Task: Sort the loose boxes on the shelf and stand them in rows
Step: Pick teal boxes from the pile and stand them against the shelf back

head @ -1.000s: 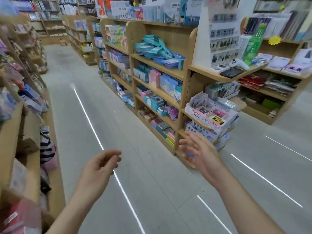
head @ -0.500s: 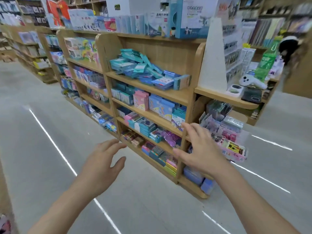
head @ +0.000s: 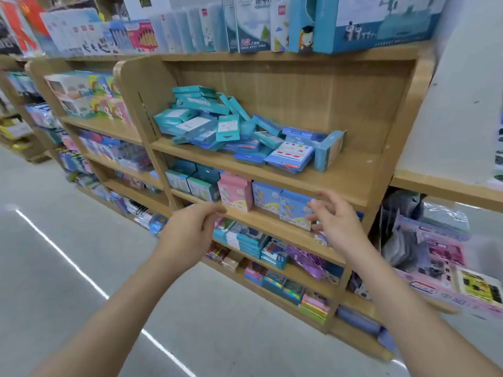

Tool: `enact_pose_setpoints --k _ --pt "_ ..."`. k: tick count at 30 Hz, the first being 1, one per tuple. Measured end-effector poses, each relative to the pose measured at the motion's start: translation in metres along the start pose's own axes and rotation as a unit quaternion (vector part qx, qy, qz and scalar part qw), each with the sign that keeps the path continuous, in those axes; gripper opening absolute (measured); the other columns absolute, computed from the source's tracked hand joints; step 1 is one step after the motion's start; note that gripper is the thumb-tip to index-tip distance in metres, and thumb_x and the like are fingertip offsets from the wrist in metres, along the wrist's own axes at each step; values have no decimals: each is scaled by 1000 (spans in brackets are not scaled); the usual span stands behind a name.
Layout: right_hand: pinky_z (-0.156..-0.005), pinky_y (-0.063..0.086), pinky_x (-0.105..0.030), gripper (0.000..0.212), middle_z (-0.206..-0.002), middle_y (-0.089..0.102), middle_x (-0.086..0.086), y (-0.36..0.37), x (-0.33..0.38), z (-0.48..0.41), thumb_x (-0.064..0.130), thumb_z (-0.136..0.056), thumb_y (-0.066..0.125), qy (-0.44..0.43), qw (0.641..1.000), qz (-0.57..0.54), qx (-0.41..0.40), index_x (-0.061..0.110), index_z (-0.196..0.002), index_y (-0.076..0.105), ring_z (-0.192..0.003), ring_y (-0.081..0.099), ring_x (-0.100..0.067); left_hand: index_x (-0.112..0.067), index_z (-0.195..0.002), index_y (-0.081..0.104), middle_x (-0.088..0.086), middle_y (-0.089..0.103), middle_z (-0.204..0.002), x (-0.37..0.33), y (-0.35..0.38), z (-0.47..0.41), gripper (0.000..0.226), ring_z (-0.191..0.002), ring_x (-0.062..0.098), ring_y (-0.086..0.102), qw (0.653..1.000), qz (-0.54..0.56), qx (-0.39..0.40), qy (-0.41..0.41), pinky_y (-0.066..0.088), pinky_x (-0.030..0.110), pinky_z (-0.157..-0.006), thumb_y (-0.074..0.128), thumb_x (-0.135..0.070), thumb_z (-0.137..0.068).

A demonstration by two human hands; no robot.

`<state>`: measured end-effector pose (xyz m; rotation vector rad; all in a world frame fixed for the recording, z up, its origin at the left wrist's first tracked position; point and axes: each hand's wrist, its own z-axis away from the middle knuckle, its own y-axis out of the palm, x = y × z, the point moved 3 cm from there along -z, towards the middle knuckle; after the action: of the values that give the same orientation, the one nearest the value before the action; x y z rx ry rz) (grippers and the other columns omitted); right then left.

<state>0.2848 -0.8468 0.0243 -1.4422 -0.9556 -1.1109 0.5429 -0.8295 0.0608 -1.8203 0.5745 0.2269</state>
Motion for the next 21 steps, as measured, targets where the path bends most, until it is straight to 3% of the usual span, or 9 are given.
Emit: enact_pose_setpoints --k 4,7,9,14,21 --pt "-78 55 -34 23 -105 61 7 48 12 -61 27 -96 51 -33 996 51 -60 31 -118 50 -91 64 -12 -22 -115 62 -2 58 -106 67 13 -96 36 -93 15 54 997 -15 49 64 40 25 -76 46 -1 -91" --pt "-65 50 -16 26 -100 62 6 91 20 -103 24 -95 54 -31 991 77 -108 26 -120 53 -86 61 -7 -20 -116 62 0 57 -113 113 20 -160 34 -101 17 54 991 13 87 102 44 29 -86 51 -3 -90" --pt "-68 48 -13 27 -99 62 4 122 29 -128 22 -93 57 -33 987 99 -125 24 -120 53 -84 59 -3 -19 -116 63 1 58 -113 140 22 -195 33 -106 20 53 984 9 104 145 45 33 -90 52 -4 -88" --pt "-86 51 -33 35 -102 59 4 197 46 -192 21 -89 63 -45 980 144 -127 21 -123 54 -95 58 -12 -18 -114 64 4 60 -114 199 22 -275 33 -109 23 53 979 7 98 179 44 32 -88 54 -3 -86" --pt "-96 44 -38 54 -124 56 -1 278 70 -297 32 -83 69 -112 957 239 -122 25 -132 47 -113 53 -15 -14 -113 63 7 56 -118 275 19 -381 32 -116 27 48 974 19 44 221 37 32 -96 55 -2 -85"
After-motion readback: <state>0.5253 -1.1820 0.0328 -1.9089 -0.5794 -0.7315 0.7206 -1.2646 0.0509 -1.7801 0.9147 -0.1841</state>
